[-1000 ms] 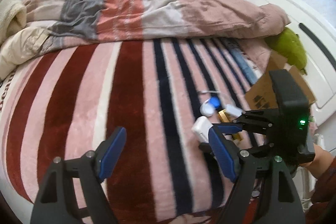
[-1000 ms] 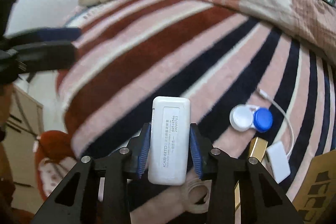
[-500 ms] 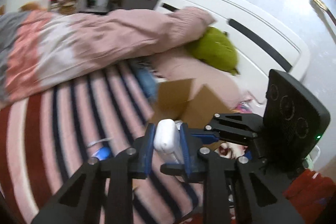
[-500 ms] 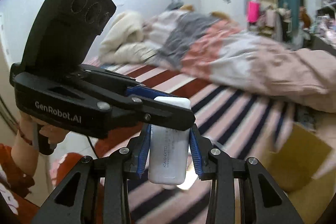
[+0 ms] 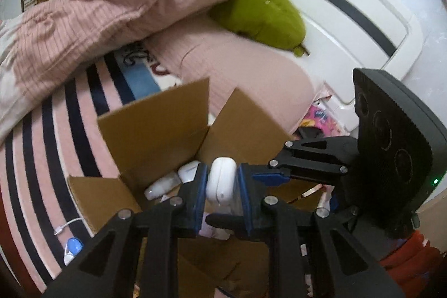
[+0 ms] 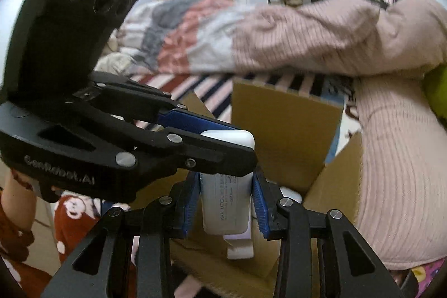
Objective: Organize rigid objects
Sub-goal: 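Lower the power bank into the cardboard box and release, then grasp the clear tape roll with the right gripper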
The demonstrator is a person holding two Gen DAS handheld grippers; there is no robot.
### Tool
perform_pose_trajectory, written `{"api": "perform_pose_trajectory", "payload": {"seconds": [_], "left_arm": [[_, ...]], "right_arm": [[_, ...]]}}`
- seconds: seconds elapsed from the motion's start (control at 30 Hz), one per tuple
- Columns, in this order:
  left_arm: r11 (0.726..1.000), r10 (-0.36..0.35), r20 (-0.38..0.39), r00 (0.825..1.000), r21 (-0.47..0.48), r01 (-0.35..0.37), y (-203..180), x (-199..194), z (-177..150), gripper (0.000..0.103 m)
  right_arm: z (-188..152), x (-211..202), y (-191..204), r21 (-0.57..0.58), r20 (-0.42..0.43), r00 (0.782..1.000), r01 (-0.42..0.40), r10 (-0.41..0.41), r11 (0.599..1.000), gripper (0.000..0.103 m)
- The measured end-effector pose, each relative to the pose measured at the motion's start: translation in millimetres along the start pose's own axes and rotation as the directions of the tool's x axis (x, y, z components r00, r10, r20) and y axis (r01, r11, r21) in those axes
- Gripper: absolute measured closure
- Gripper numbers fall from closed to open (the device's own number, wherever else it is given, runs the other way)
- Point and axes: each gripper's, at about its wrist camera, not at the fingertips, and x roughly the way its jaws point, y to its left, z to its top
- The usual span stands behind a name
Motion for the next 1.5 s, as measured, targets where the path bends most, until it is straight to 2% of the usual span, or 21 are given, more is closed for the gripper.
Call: {"api": "perform_pose_trajectory", "payload": {"seconds": [0.03, 0.07, 0.13, 0.23, 0.33, 0.4, 0.63, 0.73, 0.83, 0.97, 1.03, 1.1, 1.2, 1.23, 1.3, 1.5], "left_arm": [[1.0, 0.029, -0.004, 1.0, 0.002, -0.029, 1.2, 0.7, -1.0, 0.076], [0.999, 0.055, -0.005, 0.998, -0.001, -0.055, 3.1, -0.6, -2.1, 0.06], [0.995, 0.098, 0.01, 0.995, -0.018, -0.098, 6.2, -6.8, -4.8, 0.04], [0.993, 0.116, 0.048, 0.992, -0.022, -0.115, 10.7, -27.3, -11.2, 0.039], [0.99, 0.14, 0.071, 0.988, -0.037, -0.138, 18.1, -48.7, -18.2, 0.039], [0.983, 0.183, 0.087, 0.979, -0.049, -0.179, 23.7, -66.0, -26.6, 0.038], [0.95, 0.308, 0.143, 0.941, -0.107, -0.294, 62.4, -125.0, -70.9, 0.036], [0.929, 0.362, 0.159, 0.918, -0.144, -0.341, 84.3, -142.6, -95.2, 0.036], [0.905, 0.41, 0.175, 0.895, -0.2, -0.376, 107.2, -154.8, -125.0, 0.036], [0.876, 0.453, 0.167, 0.876, -0.263, -0.404, 134.9, -158.4, -167.9, 0.035], [0.862, 0.473, 0.153, 0.867, -0.283, -0.421, 144.9, -155.5, -184.4, 0.035], [0.853, 0.481, 0.144, 0.865, -0.308, -0.423, 154.1, -153.8, -199.3, 0.035], [0.846, 0.474, 0.139, 0.869, -0.348, -0.405, 165.2, -150.0, -218.6, 0.035], [0.844, 0.472, 0.137, 0.871, -0.356, -0.401, 168.3, -148.1, -223.9, 0.035], [0.837, 0.477, 0.129, 0.869, -0.37, -0.404, 171.8, -144.4, -229.8, 0.035], [0.823, 0.482, 0.113, 0.869, -0.4, -0.404, 179.9, -135.9, -242.6, 0.035]], "right_arm": [[-3.5, 2.6, -2.5, 0.005, -0.017, 1.0, 0.003, -0.003, 1.0, 0.072], [-3.2, 8.3, -2.9, 0.008, -0.038, 0.999, 0.018, -0.017, 1.0, 0.072], [-8.4, 10.3, -1.0, -0.008, -0.057, 0.996, 0.065, -0.066, 0.998, 0.069], [-9.2, 13.1, -1.2, 0.009, -0.06, 0.996, 0.071, -0.07, 0.997, 0.059], [-7.3, 5.2, 10.8, -0.016, -0.027, 0.996, 0.082, -0.083, 0.996, 0.058], [-1.7, 2.5, 20.4, -0.026, 0.001, 0.996, 0.087, -0.087, 0.996, 0.058], [20.9, -3.9, 86.0, -0.126, 0.073, 0.997, -0.008, 0.017, 0.992, 0.056], [28.3, 9.4, 117.1, -0.177, 0.064, 0.996, -0.057, 0.069, 0.983, 0.056], [34.7, 37.4, 154.8, -0.242, 0.015, 0.99, -0.134, 0.142, 0.961, 0.056], [26.6, 72.9, 192.1, -0.304, -0.061, 0.981, -0.195, 0.185, 0.933, 0.056], [18.2, 89.7, 198.8, -0.31, -0.097, 0.973, -0.231, 0.211, 0.922, 0.056], [5.9, 107.4, 202.3, -0.304, -0.129, 0.968, -0.246, 0.216, 0.921, 0.056], [-14.7, 132.2, 202.9, -0.327, -0.151, 0.977, -0.195, 0.153, 0.925, 0.053], [-18.6, 137.6, 201.3, -0.325, -0.156, 0.978, -0.185, 0.14, 0.928, 0.048], [-27.9, 152.5, 194.3, -0.299, -0.181, 0.976, -0.168, 0.117, 0.939, 0.048], [-46.4, 166.6, 179.5, -0.258, -0.202, 0.977, -0.128, 0.076, 0.958, 0.048]]}}
